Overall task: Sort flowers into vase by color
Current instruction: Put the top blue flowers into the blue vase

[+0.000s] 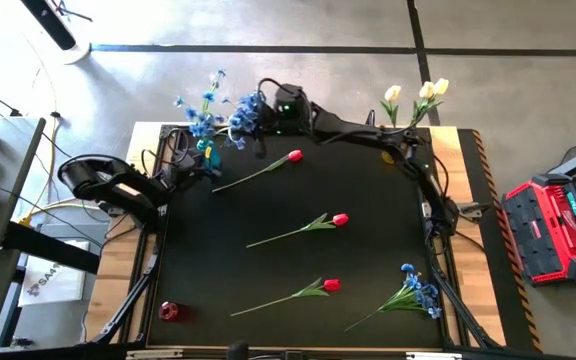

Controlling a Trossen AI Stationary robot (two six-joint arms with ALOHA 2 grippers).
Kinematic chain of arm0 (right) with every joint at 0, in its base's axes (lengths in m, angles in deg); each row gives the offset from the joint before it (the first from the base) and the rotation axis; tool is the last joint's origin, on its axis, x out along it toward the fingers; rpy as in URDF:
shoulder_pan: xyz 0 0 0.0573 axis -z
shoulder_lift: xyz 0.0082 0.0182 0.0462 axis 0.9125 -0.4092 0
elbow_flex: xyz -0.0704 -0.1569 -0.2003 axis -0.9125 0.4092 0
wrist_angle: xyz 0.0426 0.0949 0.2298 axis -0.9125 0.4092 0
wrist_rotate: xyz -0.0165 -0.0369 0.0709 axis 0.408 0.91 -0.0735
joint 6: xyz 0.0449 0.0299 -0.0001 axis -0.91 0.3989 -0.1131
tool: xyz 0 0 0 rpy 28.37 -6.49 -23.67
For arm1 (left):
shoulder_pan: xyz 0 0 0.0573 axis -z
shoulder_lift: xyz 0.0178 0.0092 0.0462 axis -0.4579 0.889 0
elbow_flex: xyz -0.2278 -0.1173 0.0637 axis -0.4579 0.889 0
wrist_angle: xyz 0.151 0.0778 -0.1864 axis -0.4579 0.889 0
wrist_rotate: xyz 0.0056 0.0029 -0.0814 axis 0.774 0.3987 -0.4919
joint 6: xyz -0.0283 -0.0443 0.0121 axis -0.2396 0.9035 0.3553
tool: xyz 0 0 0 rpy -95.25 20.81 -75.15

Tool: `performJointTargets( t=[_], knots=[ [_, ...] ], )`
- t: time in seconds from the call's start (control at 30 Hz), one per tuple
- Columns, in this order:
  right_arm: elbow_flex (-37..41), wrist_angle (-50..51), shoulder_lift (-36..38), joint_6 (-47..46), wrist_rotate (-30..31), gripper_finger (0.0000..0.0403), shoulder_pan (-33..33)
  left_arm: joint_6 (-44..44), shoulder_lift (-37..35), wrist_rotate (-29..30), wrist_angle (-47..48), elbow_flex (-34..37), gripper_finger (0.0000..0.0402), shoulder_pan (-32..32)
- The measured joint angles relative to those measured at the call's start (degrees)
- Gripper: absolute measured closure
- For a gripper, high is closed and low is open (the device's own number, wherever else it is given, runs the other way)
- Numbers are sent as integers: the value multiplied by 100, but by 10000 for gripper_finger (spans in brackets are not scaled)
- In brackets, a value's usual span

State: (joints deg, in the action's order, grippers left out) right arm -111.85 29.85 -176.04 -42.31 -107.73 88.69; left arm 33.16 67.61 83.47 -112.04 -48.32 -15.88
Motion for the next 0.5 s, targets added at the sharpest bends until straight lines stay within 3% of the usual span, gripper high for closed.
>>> performJointTargets(
  t=[0.5],
  knots=[
    [-748,245,-193,439,-193,403,-115,-136,0,-280,8,1,58,4]
  ],
)
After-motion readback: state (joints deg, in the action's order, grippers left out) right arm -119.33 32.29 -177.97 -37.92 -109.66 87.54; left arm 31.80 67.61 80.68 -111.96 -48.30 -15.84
